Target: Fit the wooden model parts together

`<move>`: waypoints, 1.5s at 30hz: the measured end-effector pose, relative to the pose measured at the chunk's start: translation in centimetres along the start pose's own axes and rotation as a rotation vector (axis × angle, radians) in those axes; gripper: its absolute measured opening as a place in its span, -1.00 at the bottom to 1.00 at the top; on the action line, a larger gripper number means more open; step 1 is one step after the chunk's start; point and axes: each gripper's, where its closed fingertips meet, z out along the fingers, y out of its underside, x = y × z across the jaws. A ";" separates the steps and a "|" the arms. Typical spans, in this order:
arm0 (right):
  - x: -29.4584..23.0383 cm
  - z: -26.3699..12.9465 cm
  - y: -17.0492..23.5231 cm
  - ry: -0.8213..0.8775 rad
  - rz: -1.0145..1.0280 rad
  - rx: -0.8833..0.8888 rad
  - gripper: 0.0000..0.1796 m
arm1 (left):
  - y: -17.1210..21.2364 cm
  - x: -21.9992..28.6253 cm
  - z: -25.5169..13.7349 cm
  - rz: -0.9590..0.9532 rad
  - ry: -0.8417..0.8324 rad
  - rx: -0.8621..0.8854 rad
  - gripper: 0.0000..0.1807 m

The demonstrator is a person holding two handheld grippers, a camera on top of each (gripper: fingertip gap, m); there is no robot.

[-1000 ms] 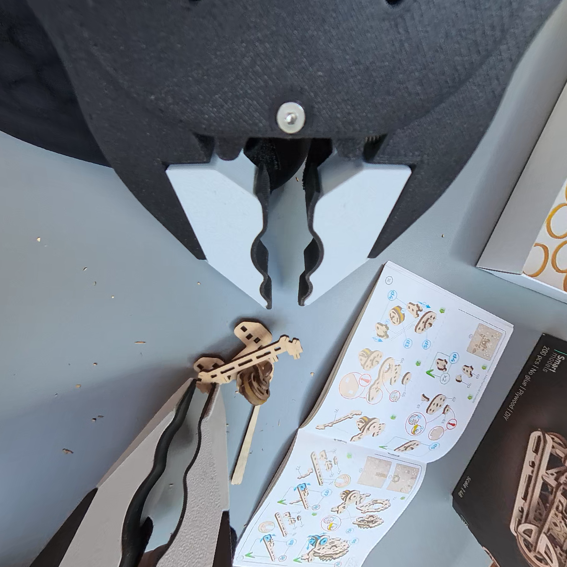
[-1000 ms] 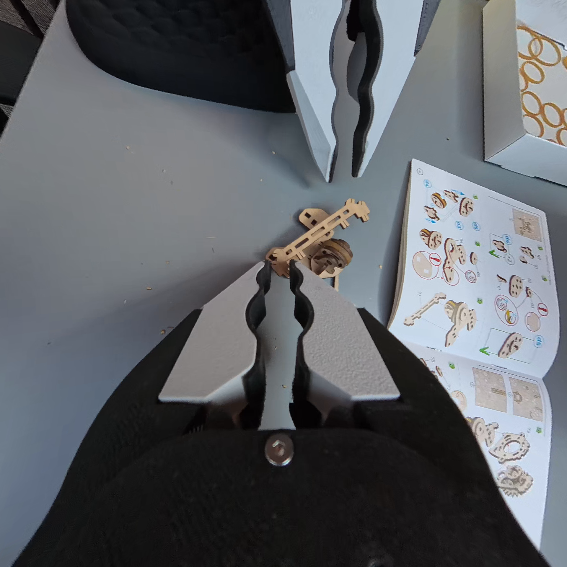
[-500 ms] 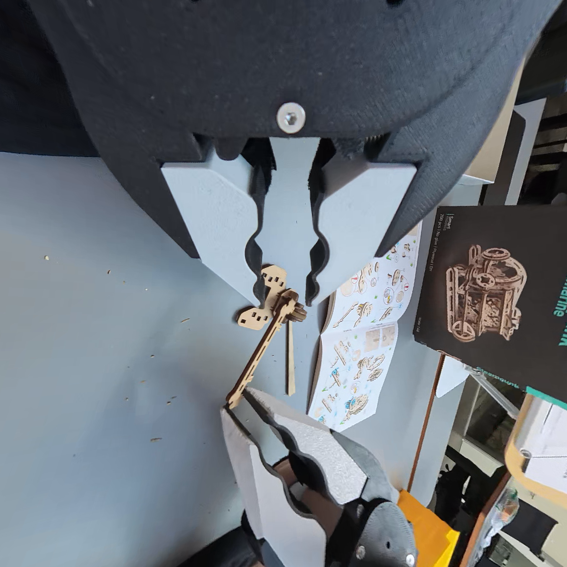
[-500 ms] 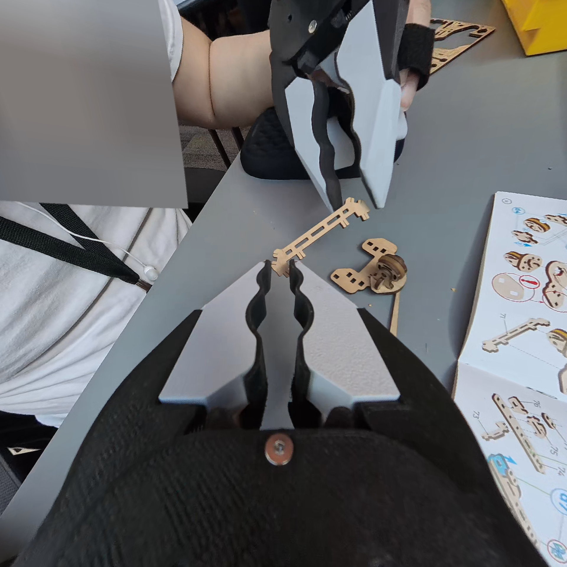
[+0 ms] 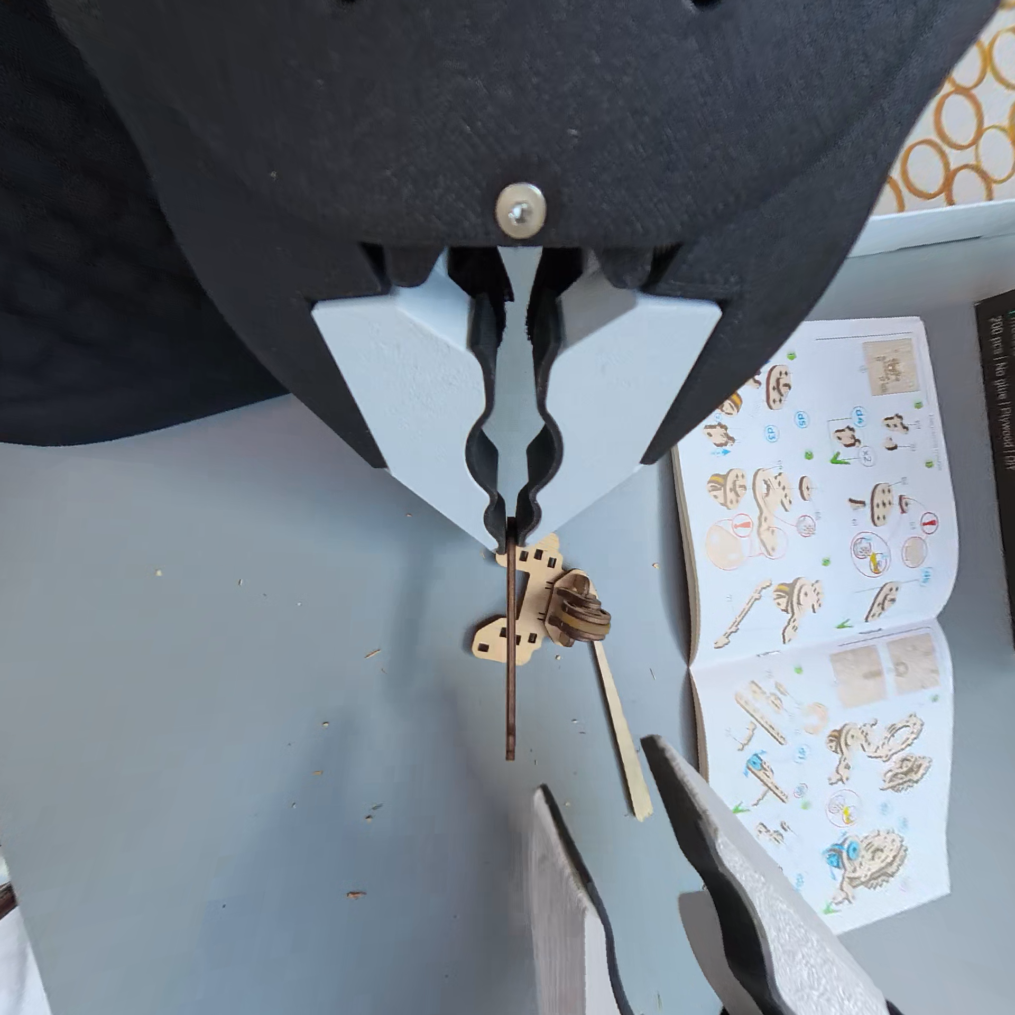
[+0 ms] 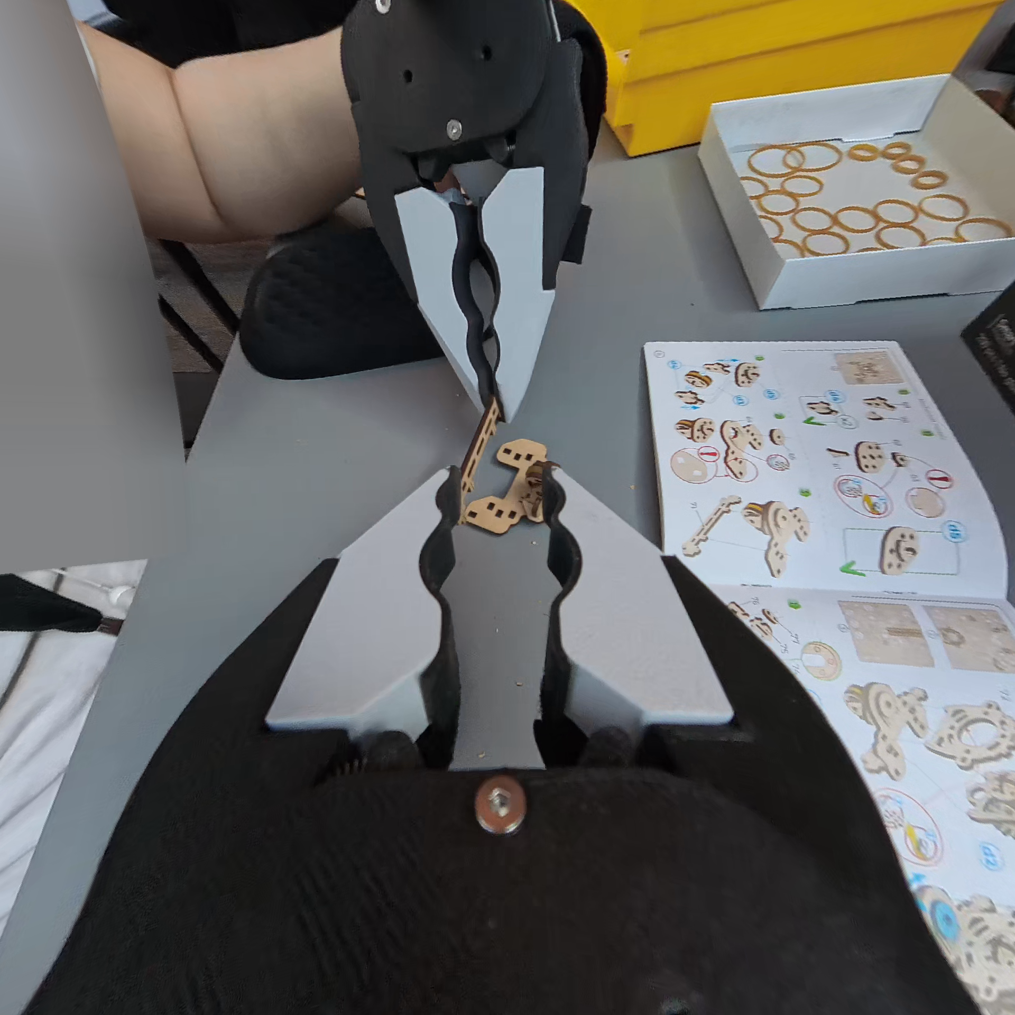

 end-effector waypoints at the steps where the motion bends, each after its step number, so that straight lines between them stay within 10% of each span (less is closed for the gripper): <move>1: 0.1 0.1 0.0 0.043 -0.011 -0.010 -0.71 | -0.1 -0.1 -0.1 -0.001 0.027 0.009 -0.98; 22: 0.0 3.5 3.5 0.029 0.244 -0.125 -0.98 | 1.2 -0.6 1.0 -0.083 0.374 -0.029 -0.99; 45: 0.5 3.6 4.2 -0.027 0.576 -0.050 -0.99 | 1.0 -2.0 1.0 -0.213 0.385 0.086 -0.90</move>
